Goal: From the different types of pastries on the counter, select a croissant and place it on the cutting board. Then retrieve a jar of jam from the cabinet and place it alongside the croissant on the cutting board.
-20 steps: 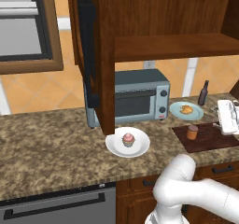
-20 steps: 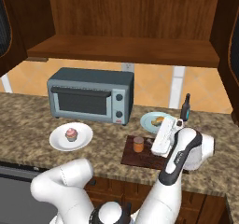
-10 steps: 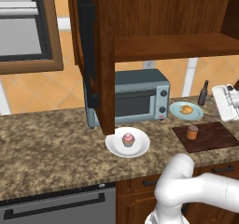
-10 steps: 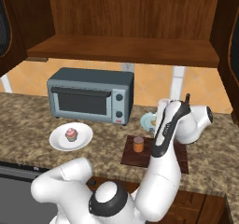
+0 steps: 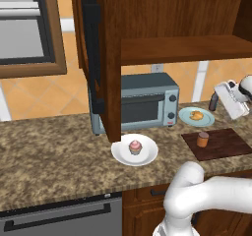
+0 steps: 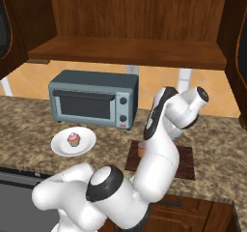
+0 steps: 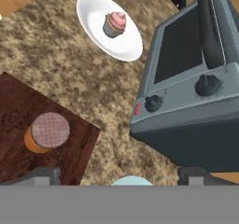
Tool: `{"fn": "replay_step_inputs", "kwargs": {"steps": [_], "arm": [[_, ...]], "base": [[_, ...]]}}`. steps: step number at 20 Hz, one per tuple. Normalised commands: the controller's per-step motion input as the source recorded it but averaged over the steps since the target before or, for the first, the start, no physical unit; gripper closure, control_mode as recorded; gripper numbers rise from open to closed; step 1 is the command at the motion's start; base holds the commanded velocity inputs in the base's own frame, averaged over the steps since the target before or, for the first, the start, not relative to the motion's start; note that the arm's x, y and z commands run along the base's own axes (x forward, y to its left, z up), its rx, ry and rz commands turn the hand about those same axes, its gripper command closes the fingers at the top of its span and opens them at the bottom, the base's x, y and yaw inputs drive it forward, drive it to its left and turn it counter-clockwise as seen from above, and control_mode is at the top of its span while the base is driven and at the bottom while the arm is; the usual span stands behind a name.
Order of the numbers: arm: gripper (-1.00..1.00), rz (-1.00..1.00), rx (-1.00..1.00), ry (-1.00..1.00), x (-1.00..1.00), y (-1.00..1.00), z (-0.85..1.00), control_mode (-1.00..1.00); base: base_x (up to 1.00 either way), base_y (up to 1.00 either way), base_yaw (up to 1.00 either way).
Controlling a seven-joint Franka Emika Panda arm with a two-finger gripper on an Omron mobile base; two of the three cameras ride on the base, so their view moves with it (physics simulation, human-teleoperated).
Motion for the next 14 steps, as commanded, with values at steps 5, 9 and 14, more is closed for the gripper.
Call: {"fn": "replay_step_inputs", "kwargs": {"steps": [5,9,14], "arm": [[-1.0,0.06,-0.29,-0.05,0.17,0.14,0.0,-1.0],[-1.0,0.06,-0.31,-0.06,0.27,0.18,-0.09,-1.0],[-1.0,0.09,-0.22,-0.01,0.32,0.0,-0.33,-1.0]], "base": [[0.0,0.0,0.0],[0.0,0.0,0.0],[0.0,0.0,0.0]]}}
